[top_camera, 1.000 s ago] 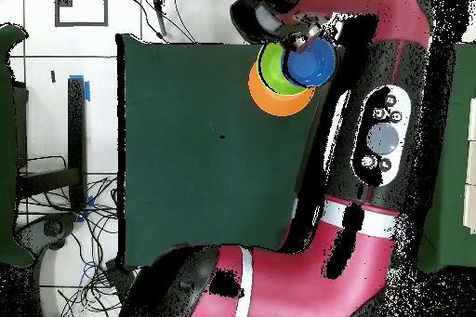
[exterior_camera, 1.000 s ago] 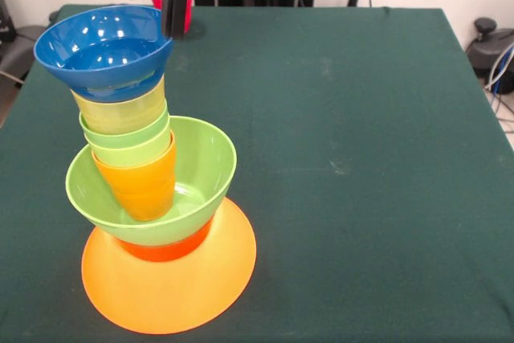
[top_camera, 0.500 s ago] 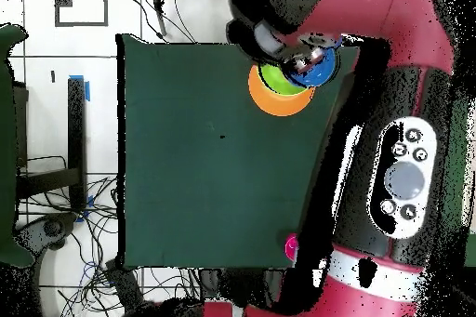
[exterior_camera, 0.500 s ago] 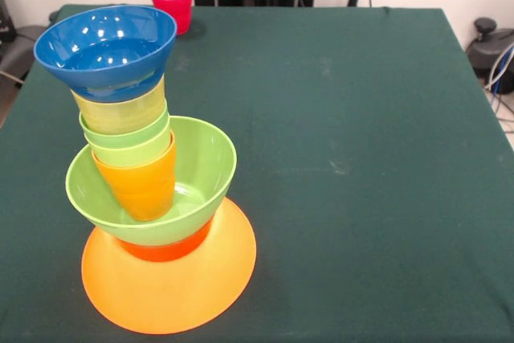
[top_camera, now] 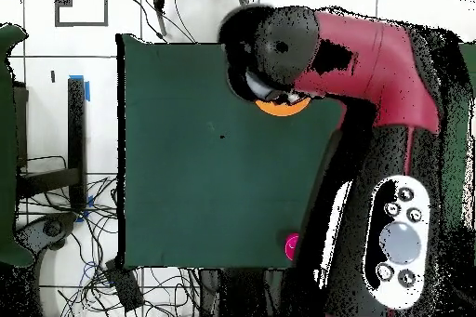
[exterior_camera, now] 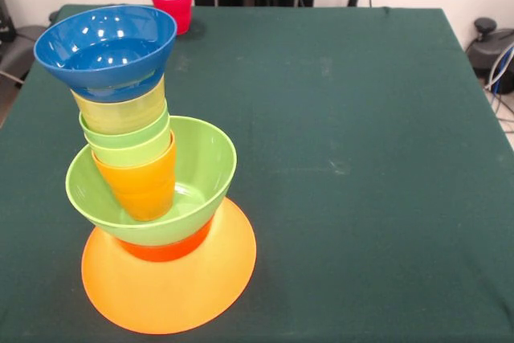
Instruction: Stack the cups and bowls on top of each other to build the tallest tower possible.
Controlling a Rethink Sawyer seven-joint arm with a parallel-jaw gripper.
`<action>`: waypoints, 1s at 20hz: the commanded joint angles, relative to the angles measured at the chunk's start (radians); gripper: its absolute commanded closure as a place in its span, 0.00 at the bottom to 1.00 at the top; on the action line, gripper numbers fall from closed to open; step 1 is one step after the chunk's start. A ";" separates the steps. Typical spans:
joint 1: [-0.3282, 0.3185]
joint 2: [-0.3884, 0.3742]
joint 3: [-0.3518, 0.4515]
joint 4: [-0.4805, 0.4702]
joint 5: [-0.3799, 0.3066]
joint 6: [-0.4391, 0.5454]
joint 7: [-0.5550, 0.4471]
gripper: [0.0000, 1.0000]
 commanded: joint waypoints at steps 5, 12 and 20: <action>0.043 -0.017 -0.020 0.428 0.000 -0.298 0.099 0.00; 0.041 -0.018 -0.033 0.558 0.008 -0.453 0.106 0.00; 0.049 -0.004 -0.059 0.686 -0.006 -0.611 0.120 0.00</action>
